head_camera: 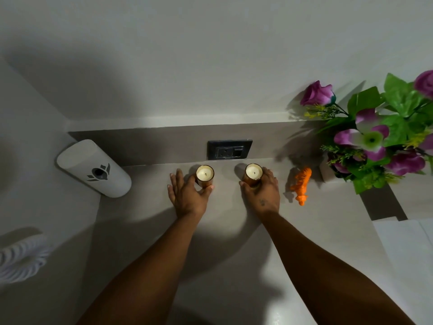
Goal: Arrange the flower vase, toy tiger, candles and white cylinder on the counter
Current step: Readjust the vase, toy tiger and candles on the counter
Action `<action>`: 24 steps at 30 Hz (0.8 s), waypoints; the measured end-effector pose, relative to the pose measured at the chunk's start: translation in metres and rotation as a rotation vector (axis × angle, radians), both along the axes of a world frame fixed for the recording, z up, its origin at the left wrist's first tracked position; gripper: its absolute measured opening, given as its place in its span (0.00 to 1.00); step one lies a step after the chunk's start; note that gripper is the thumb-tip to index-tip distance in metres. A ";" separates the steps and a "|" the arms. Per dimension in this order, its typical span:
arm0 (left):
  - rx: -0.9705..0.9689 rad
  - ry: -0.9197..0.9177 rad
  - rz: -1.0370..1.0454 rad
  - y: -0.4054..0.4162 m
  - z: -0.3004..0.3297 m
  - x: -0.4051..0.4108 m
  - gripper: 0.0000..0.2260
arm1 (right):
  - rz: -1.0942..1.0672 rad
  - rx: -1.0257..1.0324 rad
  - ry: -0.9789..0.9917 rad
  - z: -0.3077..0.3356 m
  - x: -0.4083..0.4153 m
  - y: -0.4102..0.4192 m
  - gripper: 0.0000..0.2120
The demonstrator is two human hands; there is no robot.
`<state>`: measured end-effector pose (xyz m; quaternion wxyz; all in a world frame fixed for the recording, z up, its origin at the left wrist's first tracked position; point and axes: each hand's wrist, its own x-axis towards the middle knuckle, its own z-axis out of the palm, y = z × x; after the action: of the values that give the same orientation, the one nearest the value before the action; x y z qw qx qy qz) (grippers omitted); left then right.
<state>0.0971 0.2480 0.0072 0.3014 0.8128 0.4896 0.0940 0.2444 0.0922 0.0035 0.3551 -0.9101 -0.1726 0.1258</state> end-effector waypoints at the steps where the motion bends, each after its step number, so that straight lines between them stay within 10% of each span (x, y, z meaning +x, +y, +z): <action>1: 0.001 0.007 -0.004 0.000 0.000 0.000 0.27 | -0.001 0.003 -0.004 0.000 0.000 0.000 0.38; 24: 0.053 0.043 -0.032 0.000 0.000 -0.007 0.33 | 0.004 -0.038 -0.069 -0.003 -0.002 -0.006 0.40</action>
<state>0.0897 0.2477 0.0073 0.2705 0.8301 0.4802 0.0845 0.2424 0.0863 0.0006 0.3312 -0.9202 -0.1842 0.0985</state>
